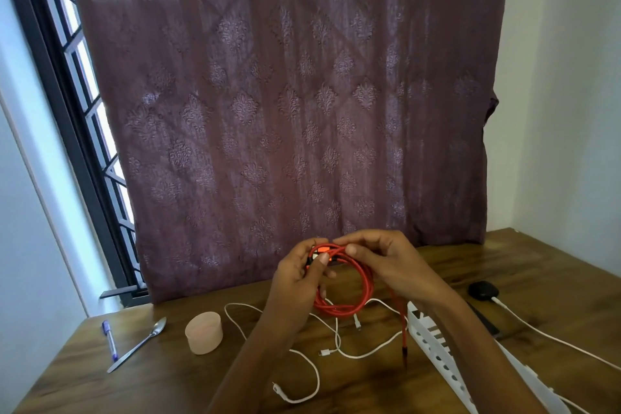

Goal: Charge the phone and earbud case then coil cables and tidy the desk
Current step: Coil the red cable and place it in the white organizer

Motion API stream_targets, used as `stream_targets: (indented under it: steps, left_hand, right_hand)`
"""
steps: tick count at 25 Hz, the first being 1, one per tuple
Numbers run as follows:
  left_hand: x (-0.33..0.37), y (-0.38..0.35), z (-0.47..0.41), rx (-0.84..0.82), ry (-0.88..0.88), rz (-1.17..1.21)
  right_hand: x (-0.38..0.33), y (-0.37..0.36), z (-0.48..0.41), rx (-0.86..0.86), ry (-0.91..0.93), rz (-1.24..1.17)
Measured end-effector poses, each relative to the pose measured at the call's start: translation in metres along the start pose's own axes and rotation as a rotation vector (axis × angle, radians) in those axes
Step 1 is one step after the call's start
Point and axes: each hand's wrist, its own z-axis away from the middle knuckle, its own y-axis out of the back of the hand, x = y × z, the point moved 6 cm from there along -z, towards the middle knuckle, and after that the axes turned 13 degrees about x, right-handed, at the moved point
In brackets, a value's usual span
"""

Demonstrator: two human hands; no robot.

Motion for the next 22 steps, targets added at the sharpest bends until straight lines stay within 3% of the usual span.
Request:
stream_targets:
  steps: [6,11,17,22]
  left_hand:
    - [-0.001,0.005,0.002,0.03,0.048,0.047]
    - [-0.006,0.01,0.002,0.152,0.076,0.112]
    - [-0.012,0.022,-0.001,0.233,0.035,0.064]
    - [-0.015,0.024,-0.005,0.227,-0.002,0.056]
  right_hand:
    - [-0.002,0.013,-0.009,0.161,0.171,0.266]
    - [0.021,-0.006,0.003,0.159,-0.112,0.035]
    - [0.027,-0.028,0.011,0.111,-0.243,-0.106]
    - [0.032,-0.035,0.017,0.143,-0.582,-0.528]
